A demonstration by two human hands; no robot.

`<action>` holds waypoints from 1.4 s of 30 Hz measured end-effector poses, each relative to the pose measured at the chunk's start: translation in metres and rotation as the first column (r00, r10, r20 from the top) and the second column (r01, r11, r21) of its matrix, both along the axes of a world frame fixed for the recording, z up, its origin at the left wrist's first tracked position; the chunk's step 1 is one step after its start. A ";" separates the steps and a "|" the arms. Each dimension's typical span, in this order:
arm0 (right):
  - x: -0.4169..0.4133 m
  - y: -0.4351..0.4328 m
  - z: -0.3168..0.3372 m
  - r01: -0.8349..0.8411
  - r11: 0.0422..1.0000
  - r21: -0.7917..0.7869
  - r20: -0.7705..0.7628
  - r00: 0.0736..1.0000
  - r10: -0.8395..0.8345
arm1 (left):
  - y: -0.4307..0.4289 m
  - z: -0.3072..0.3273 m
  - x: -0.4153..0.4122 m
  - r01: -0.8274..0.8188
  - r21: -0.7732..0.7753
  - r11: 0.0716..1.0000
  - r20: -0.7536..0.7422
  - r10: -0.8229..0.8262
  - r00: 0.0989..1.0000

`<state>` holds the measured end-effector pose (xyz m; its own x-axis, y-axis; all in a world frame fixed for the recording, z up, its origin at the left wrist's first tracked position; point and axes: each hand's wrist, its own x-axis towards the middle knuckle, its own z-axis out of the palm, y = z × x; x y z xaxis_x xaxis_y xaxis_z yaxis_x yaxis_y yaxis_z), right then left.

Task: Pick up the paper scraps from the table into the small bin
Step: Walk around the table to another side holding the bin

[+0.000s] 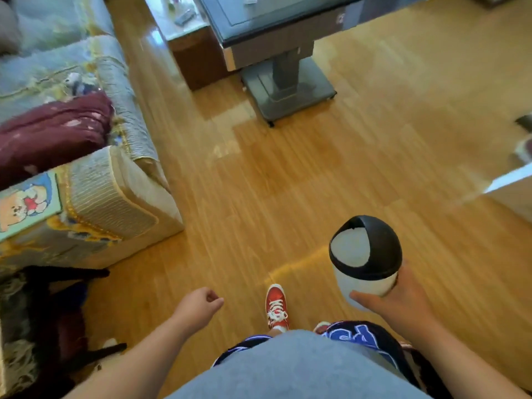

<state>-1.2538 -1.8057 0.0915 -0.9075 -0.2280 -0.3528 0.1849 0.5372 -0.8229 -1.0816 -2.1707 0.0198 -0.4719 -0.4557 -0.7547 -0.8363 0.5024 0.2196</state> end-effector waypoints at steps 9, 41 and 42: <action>-0.020 0.103 -0.012 0.570 0.819 0.064 0.096 0.813 -0.574 | 0.080 0.016 -0.271 0.484 0.062 0.873 -0.185 -0.466 0.865; -0.342 0.308 -0.006 0.903 0.428 0.045 0.007 0.428 -0.904 | 0.368 0.000 -0.782 0.928 0.059 0.369 -0.018 -0.929 0.371; -0.336 0.315 -0.003 0.927 0.371 0.053 0.011 0.371 -0.929 | 0.395 0.004 -0.799 0.946 0.060 0.317 -0.029 -0.947 0.320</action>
